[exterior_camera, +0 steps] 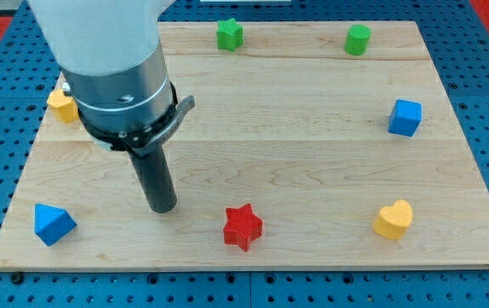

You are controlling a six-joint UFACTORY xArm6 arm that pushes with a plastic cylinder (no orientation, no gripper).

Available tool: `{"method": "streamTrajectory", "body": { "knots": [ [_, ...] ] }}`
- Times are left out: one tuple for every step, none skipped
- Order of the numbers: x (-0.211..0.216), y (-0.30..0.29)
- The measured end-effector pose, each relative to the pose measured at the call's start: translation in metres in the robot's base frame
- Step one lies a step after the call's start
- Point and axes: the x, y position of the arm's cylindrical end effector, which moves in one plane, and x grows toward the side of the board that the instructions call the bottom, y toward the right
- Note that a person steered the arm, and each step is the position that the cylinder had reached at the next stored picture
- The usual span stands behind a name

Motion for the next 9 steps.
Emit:
{"method": "streamTrajectory", "body": {
  "knots": [
    [-0.019,0.000],
    [-0.050,-0.008],
    [-0.084,-0.018],
    [-0.119,-0.025],
    [-0.148,-0.049],
    [-0.177,-0.083],
    [-0.207,-0.104],
    [-0.240,-0.118],
    [-0.272,-0.132]
  ]
}}
